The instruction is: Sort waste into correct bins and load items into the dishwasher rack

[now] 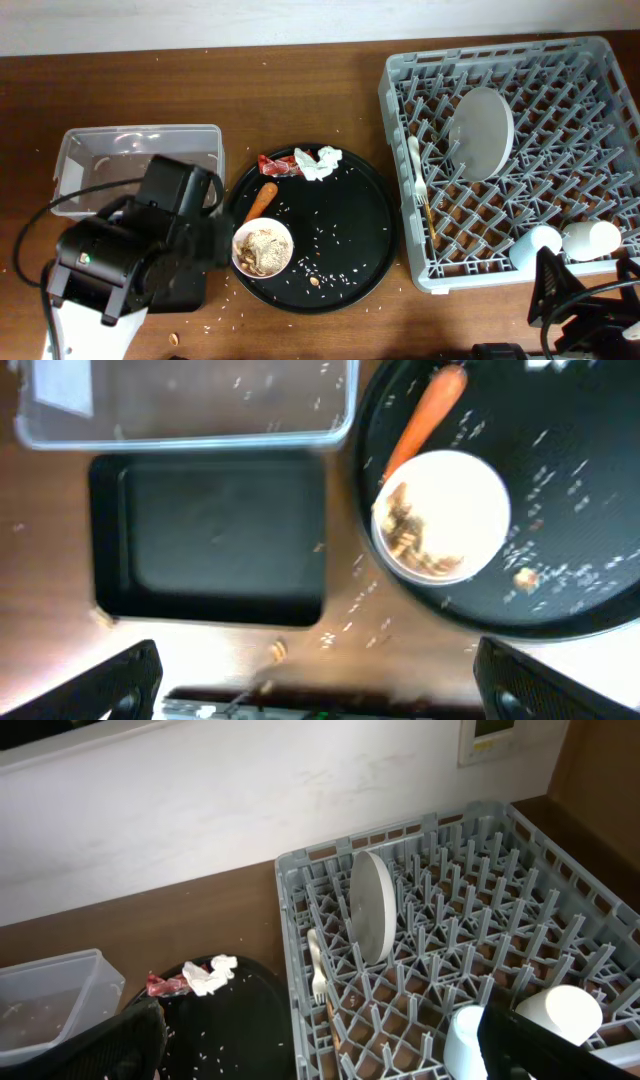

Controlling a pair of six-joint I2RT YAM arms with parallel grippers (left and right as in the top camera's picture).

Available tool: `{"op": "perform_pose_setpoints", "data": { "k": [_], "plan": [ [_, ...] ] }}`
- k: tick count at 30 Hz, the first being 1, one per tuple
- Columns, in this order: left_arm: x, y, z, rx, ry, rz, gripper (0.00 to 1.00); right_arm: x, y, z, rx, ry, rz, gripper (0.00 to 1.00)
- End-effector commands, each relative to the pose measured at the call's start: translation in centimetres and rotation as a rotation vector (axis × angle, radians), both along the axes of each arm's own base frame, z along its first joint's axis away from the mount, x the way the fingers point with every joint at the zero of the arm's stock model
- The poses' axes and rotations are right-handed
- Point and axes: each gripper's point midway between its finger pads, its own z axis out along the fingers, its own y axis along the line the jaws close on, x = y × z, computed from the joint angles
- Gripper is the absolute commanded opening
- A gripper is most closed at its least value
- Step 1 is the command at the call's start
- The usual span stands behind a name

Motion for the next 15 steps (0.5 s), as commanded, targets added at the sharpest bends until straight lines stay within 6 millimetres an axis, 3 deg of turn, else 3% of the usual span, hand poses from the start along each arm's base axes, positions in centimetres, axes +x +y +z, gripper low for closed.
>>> {"op": "perform_pose_setpoints", "data": {
  "k": [1,9,10,12,13,15],
  "plan": [
    [-0.8,1.3,0.4,0.083,0.020,-0.051,0.99,0.1,0.1,0.1,0.000,-0.002,0.006,0.99],
    [-0.8,1.3,0.4,0.083,0.020,-0.051,0.99,0.1,0.1,0.1,0.000,-0.002,0.006,0.99],
    [0.3,0.8,0.7,0.065,-0.028,-0.049,0.99,0.1,0.1,0.1,0.000,-0.002,0.006,0.99],
    [1.7,-1.2,1.2,-0.055,-0.087,-0.035,0.99,0.1,0.1,0.1,0.000,-0.002,0.006,0.99],
    [1.4,-3.1,1.0,-0.172,-0.064,-0.052,0.99,0.1,0.1,0.1,0.000,-0.002,0.006,0.99],
    [3.2,-6.6,2.4,-0.342,-0.132,-0.118,0.99,0.1,0.1,0.1,0.000,-0.002,0.006,0.99]
  ]
}}
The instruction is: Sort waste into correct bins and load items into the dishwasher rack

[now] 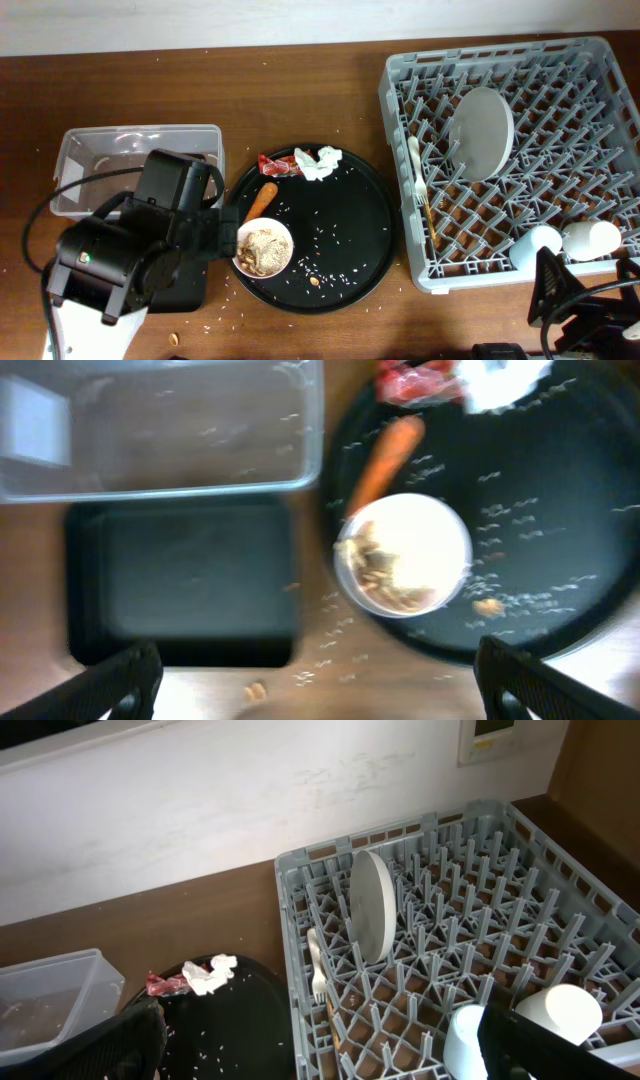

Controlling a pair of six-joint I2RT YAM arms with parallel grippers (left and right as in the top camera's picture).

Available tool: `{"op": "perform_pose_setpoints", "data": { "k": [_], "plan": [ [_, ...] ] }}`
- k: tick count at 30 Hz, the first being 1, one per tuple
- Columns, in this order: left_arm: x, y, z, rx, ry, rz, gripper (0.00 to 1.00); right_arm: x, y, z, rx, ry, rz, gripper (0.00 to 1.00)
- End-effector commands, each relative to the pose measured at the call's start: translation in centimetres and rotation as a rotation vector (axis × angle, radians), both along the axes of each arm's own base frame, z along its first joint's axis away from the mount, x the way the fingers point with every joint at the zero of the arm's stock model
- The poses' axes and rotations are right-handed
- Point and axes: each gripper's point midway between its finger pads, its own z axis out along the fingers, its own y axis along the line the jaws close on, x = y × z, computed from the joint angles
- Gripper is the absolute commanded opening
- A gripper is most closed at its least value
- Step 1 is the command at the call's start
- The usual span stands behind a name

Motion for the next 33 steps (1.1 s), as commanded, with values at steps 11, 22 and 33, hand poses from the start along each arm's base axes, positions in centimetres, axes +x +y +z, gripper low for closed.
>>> {"op": "perform_pose_setpoints", "data": {
  "k": [11,22,33],
  "plan": [
    [13.6,-13.0,-11.2,-0.146,0.098,-0.261,0.75,0.1,0.1,0.1,0.000,-0.002,0.006,0.99],
    [19.0,-19.1,-24.5,-0.052,0.105,-0.374,0.76,0.1,0.1,0.1,0.000,-0.002,0.006,0.99],
    [18.6,-19.3,-26.1,-0.051,0.139,-0.391,0.00,0.1,0.1,0.1,0.000,-0.002,0.006,0.99]
  ]
}}
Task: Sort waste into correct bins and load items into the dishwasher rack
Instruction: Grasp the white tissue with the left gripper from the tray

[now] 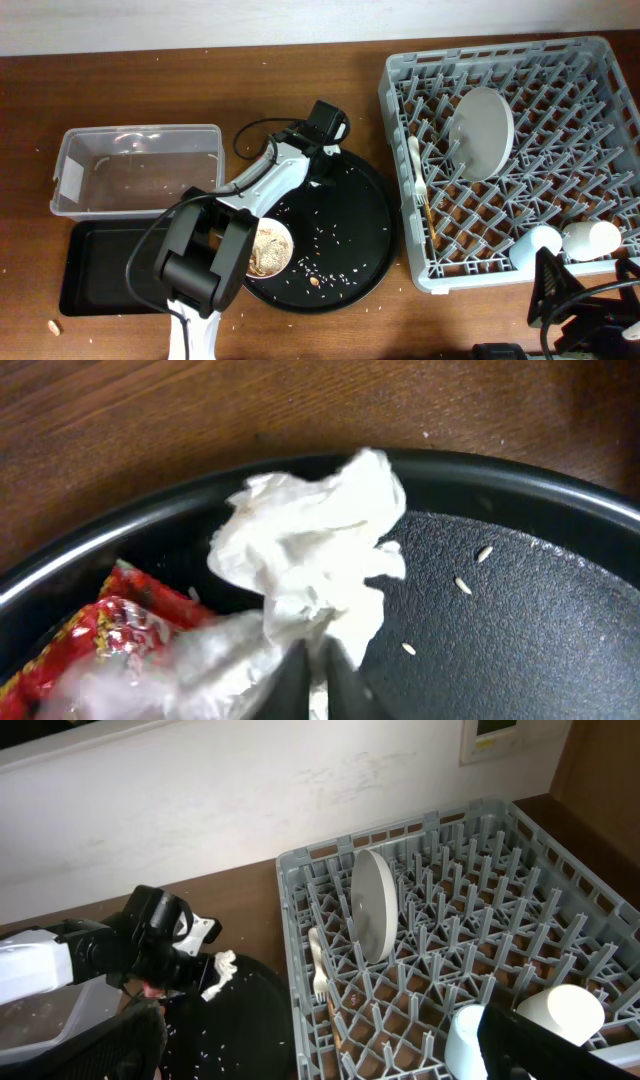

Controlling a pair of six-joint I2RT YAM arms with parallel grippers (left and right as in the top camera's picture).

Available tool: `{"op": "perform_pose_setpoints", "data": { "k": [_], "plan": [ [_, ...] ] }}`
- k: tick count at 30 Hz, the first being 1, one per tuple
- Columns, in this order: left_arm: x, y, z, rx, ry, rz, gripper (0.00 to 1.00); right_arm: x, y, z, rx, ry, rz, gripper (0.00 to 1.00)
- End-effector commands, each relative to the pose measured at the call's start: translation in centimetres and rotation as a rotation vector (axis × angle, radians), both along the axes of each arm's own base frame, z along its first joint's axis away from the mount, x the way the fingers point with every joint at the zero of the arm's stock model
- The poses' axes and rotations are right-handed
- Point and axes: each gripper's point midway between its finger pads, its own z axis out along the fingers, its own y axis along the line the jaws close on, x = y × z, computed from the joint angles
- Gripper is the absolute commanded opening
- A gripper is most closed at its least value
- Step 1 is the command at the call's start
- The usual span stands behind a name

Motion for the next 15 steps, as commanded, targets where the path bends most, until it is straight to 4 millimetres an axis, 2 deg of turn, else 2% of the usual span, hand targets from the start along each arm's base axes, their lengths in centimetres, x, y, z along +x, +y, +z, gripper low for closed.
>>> {"op": "perform_pose_setpoints", "data": {
  "k": [1,2,4,9,12,15],
  "plan": [
    [-0.9,-0.2,-0.2,-0.003,0.035,-0.021,0.00,0.1,0.0,0.1,-0.001,-0.003,0.002,0.99],
    [-1.3,-0.3,0.2,-0.013,0.049,-0.027,0.00,0.1,0.0,0.1,-0.001,-0.003,0.002,0.99],
    [-1.5,-0.2,2.5,-0.023,0.040,-0.030,0.00,0.1,0.0,0.1,-0.001,-0.003,0.002,0.99],
    [-1.5,0.0,10.9,-0.093,-0.099,-0.027,0.00,0.1,0.0,0.1,-0.001,-0.003,0.002,0.99],
    [-2.1,3.5,15.5,0.002,-0.201,0.049,0.00,0.1,0.0,0.1,-0.001,-0.003,0.002,0.99],
    [-3.3,8.6,18.9,0.072,-0.240,0.188,0.00,0.1,0.0,0.1,-0.001,-0.003,0.002,0.98]
  ]
}}
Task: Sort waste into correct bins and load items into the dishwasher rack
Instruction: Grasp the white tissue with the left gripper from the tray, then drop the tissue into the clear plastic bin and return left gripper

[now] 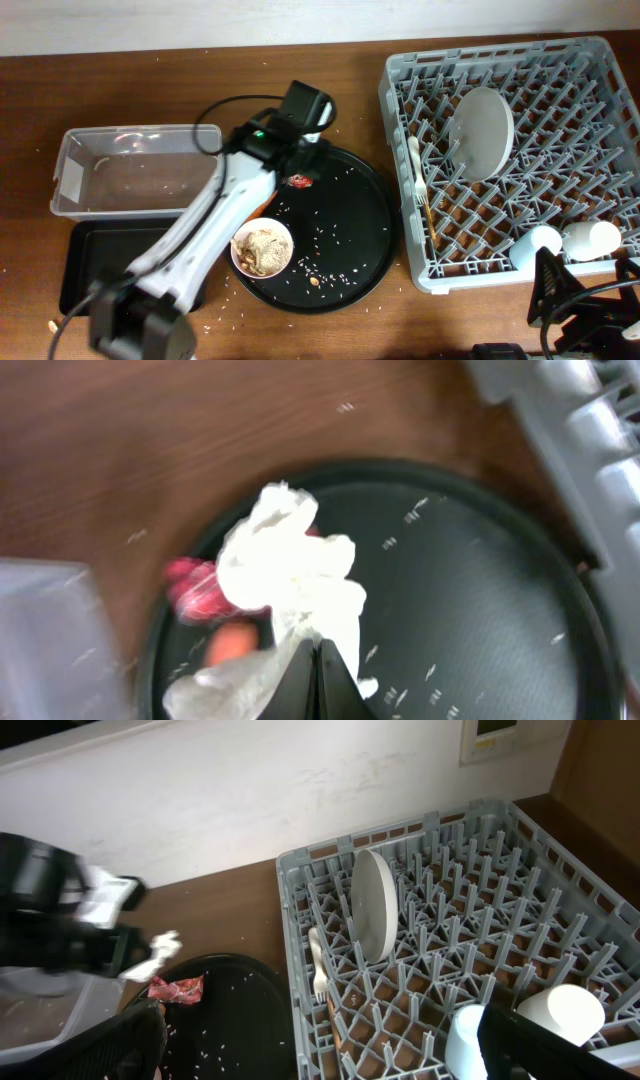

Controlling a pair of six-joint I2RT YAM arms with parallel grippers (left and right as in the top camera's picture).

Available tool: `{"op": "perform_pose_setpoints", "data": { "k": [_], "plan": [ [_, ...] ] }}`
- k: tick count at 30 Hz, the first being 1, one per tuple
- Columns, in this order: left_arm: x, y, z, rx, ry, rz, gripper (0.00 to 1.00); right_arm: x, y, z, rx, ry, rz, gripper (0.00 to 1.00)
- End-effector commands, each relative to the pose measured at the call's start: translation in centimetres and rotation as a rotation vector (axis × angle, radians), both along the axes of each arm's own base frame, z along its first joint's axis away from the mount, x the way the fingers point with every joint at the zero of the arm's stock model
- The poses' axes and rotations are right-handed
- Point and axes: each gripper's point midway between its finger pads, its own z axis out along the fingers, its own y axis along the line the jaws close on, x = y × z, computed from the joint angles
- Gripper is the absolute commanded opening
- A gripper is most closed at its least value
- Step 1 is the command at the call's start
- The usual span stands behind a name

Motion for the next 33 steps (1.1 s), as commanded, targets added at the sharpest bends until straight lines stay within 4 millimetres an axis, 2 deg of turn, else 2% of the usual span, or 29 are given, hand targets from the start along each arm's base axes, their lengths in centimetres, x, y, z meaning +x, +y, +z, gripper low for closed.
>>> {"op": "perform_pose_setpoints", "data": {
  "k": [1,4,6,9,11,12,13,15,19,22,23,24,25,27,30,33],
  "plan": [
    [-0.1,6.8,4.7,0.068,-0.096,0.225,0.00,0.1,0.0,0.1,-0.002,-0.003,0.002,0.99],
    [-1.1,12.7,6.6,0.067,-0.091,0.387,0.00,0.1,0.0,0.1,-0.003,-0.003,0.002,0.99],
    [-1.3,17.3,6.4,0.081,-0.061,0.506,0.00,0.1,0.0,0.1,-0.002,-0.003,0.002,0.99],
    [-0.9,21.1,4.7,0.098,-0.024,0.604,0.00,0.1,0.0,0.1,-0.002,-0.003,0.002,0.99],
    [-0.6,21.8,3.8,0.101,0.000,0.622,0.01,0.1,0.0,0.1,-0.003,-0.003,0.002,0.99],
    [-0.4,21.6,3.5,0.096,0.006,0.618,0.10,0.1,0.0,0.1,-0.002,-0.003,0.002,0.99],
    [-0.3,21.5,3.6,0.093,0.001,0.615,0.38,0.1,0.0,0.1,-0.002,-0.003,0.002,0.99],
    [0.3,20.4,3.8,0.061,-0.017,0.588,0.66,0.1,0.0,0.1,-0.002,-0.003,0.002,0.99],
    [1.3,14.7,4.0,-0.080,-0.022,0.442,0.68,0.1,0.0,0.1,-0.003,-0.002,0.002,0.99],
    [1.8,8.3,2.5,-0.100,-0.006,0.241,0.67,0.1,0.0,0.1,-0.002,-0.002,0.002,0.99],
    [1.6,6.0,1.2,-0.069,0.011,0.155,0.67,0.1,0.0,0.1,-0.002,-0.003,0.002,0.99],
    [1.3,3.7,-0.8,-0.016,0.038,0.060,0.60,0.1,0.0,0.1,-0.002,-0.003,0.002,0.99],
    [1.3,2.2,-3.3,0.058,0.057,0.021,0.56,0.1,0.0,0.1,-0.002,-0.003,0.002,0.99],
    [2.0,0.8,-6.7,0.161,0.055,0.002,0.56,0.1,0.0,0.1,-0.003,-0.003,0.002,0.99],
    [1.7,-0.6,-11.6,0.220,0.120,-0.036,0.56,0.1,0.0,0.1,-0.002,-0.003,0.002,0.98],
    [1.9,-0.8,-14.4,0.237,0.148,-0.036,0.56,0.1,0.0,0.1,-0.002,-0.003,0.002,0.99]
  ]
}}
